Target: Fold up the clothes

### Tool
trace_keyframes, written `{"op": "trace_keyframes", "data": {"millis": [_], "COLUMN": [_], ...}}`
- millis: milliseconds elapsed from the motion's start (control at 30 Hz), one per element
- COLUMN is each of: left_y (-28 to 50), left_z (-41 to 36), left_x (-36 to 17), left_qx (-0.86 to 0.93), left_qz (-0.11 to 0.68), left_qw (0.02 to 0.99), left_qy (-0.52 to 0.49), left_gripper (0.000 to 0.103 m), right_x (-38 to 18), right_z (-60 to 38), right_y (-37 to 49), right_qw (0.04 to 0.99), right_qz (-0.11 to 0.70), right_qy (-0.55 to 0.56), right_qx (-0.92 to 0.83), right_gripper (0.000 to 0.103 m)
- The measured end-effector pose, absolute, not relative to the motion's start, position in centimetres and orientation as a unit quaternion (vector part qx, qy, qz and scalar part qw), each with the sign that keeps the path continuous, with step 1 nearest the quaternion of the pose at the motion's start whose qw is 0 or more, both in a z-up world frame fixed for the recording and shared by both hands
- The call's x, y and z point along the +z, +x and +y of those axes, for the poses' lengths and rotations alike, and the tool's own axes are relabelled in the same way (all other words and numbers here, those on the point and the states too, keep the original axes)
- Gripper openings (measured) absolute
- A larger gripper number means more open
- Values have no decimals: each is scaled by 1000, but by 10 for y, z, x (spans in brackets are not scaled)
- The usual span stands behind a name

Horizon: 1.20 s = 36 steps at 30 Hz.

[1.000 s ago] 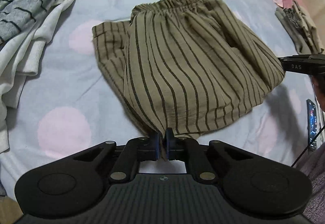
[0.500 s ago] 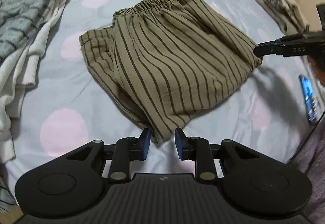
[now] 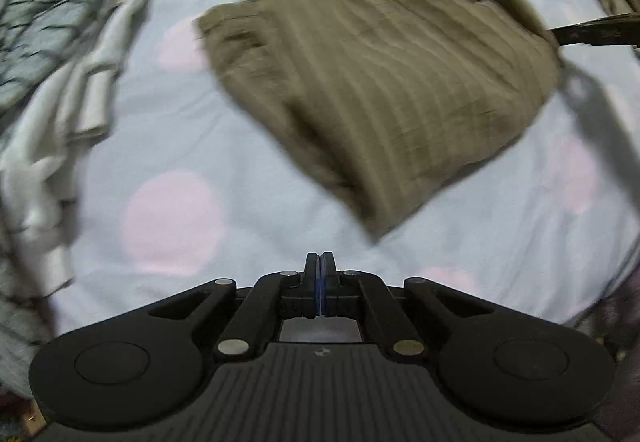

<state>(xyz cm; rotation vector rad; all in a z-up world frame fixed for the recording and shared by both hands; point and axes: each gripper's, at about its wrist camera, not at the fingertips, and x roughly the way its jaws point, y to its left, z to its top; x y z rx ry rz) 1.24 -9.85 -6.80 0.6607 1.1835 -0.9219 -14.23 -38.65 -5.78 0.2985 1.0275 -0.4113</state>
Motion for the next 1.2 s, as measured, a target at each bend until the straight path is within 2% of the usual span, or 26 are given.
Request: {"op": "trace_keyframes", "data": {"millis": [67, 133, 167, 200, 233, 300, 333, 367, 767, 967, 1200], "left_y": [21, 28, 31, 33, 35, 39, 41, 43, 67, 78, 88], "left_z": [-89, -79, -75, -77, -79, -83, -86, -88, -114, -123, -135], "left_x": [-57, -46, -41, -41, -42, -44, -45, -46, -59, -72, -87], "left_qx": [-421, -430, -433, -430, -426, -418, -415, -411, -360, -351, -370], "left_qz": [525, 519, 513, 513, 516, 520, 522, 524, 541, 547, 524], "left_qw": [696, 710, 718, 722, 725, 730, 733, 735, 759, 760, 766], "left_qy": [251, 205, 186, 175, 166, 147, 138, 129, 26, 26, 27], "left_gripper": [2, 23, 28, 37, 44, 47, 50, 51, 52, 52, 60], "right_x": [-53, -44, -39, -34, -29, -20, -18, -16, -31, -53, -76], "right_z": [-389, -391, -391, -392, -394, -396, -397, -397, -387, -398, -416], "right_y": [-144, -146, -146, -148, -150, -151, -151, -150, -115, -87, -61], "right_qw": [839, 844, 848, 852, 857, 868, 872, 875, 888, 879, 864], "right_qz": [485, 473, 465, 454, 441, 417, 408, 402, 392, 410, 418], "right_qy": [144, 140, 139, 143, 150, 168, 176, 182, 215, 208, 247], "right_qx": [-198, -209, -215, -217, -218, -211, -206, -200, -105, -125, -137], "right_gripper": [3, 8, 14, 22, 38, 43, 50, 54, 80, 81, 81]}}
